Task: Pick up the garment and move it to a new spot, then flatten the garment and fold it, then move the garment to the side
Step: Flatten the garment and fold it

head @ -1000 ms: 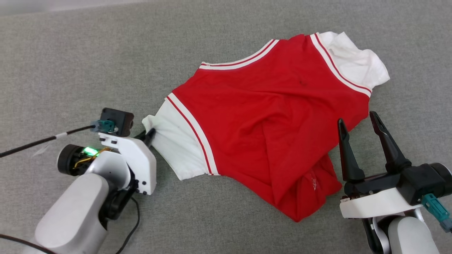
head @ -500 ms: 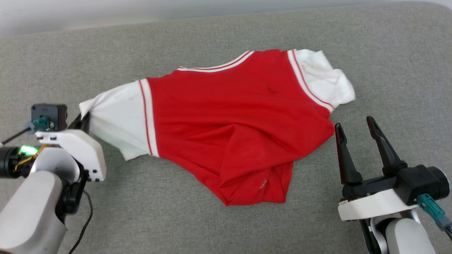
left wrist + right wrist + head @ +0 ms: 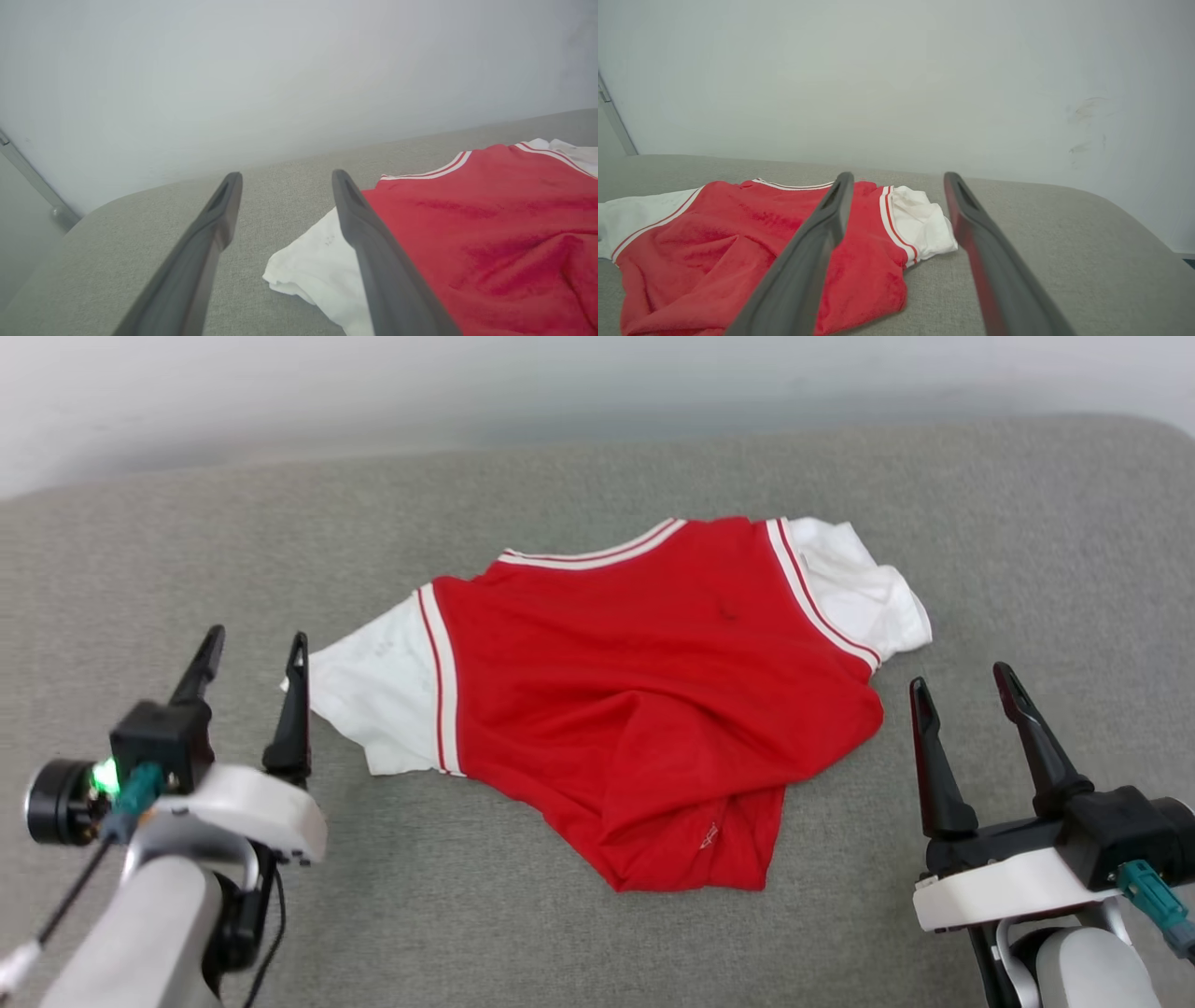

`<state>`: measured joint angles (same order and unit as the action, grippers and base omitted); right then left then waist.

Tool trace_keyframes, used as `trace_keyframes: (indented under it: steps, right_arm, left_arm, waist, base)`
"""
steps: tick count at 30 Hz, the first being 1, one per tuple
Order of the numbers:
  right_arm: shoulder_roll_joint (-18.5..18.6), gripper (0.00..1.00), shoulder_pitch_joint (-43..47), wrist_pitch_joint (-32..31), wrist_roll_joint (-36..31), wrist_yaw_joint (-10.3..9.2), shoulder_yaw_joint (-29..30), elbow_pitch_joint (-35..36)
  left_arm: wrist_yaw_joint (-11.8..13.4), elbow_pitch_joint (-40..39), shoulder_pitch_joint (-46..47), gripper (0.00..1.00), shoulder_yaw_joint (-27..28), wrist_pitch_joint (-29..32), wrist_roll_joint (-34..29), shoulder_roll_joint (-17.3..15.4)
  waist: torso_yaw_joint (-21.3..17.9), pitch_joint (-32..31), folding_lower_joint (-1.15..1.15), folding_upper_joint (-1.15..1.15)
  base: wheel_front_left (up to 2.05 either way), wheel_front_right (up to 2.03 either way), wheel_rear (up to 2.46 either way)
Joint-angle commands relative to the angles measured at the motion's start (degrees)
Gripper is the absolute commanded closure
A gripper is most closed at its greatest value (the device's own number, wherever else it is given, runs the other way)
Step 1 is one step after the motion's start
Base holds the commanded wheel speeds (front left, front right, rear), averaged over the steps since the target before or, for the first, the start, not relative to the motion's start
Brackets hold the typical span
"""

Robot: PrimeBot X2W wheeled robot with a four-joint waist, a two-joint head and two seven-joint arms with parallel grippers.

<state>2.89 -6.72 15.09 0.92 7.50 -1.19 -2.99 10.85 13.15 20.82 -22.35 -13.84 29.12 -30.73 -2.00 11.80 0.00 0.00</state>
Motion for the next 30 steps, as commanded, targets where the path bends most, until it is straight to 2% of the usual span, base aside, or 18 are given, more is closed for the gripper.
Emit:
trace_keyframes:
  steps: [1, 8, 12, 15, 17, 21, 27, 30]
  right_arm:
    - [-0.03, 0.00, 0.58, 0.11, -0.49, -0.02, 0.23, 0.12]
    - [-0.03, 0.00, 2.44, 0.11, -1.28, -0.02, 0.99, 0.06]
    - [-0.01, 0.00, 2.71, 0.02, -2.39, -0.02, 2.52, -0.43]
    - [-0.03, 0.00, 0.82, -3.36, -3.29, -0.02, 3.97, -0.29]
    - [0.25, 0.00, -0.93, -8.94, -4.81, -0.02, 4.59, -0.30]
    - [4.57, 0.00, -6.60, -24.82, -4.16, -0.02, 5.70, -1.18]
    - [10.49, 0.00, -17.13, -50.67, 3.36, -0.02, 7.50, -5.39]
    - [13.30, 0.00, -21.64, -60.33, 6.15, -0.02, 7.58, -8.00]
  left_arm:
    - [0.63, -1.98, -2.37, 0.00, 0.66, -0.90, -0.83, 0.50]
    - [2.01, -13.90, -13.01, 0.00, 5.75, -1.33, -6.79, 3.98]
    - [0.77, -17.25, -17.48, 0.00, 8.05, -1.35, -9.12, 6.77]
    - [-0.69, -17.93, -18.69, 0.00, 9.14, -1.36, -10.54, 8.19]
    - [-1.71, -17.88, -18.13, 0.00, 9.61, -1.36, -11.42, 8.99]
    - [-3.44, -17.76, -15.82, 0.00, 10.74, -1.36, -12.49, 10.73]
    - [-6.24, -16.03, -13.25, 0.00, 11.60, -1.37, -13.56, 12.95]
    - [-7.32, -15.63, -12.01, 0.00, 12.25, -1.37, -14.26, 14.06]
  waist:
    - [1.10, -1.67, 0.00, 0.00]
    - [2.92, -4.46, 0.00, 0.00]
    - [4.15, -4.60, 0.00, 0.00]
    - [5.23, -3.95, 0.00, 0.00]
    - [5.88, -3.02, 0.00, 0.00]
    - [7.40, -0.33, 0.00, 0.00]
    - [10.05, 3.73, 0.00, 0.00]
    - [11.66, 5.72, 0.00, 0.00]
  base:
    - [0.00, 0.00, 0.00]
    - [0.00, 0.00, 0.00]
    - [0.00, 0.00, 0.00]
    - [0.00, 0.00, 0.00]
    - [0.00, 0.00, 0.00]
    - [0.00, 0.00, 0.00]
    - [0.00, 0.00, 0.00]
    - [0.00, 0.00, 0.00]
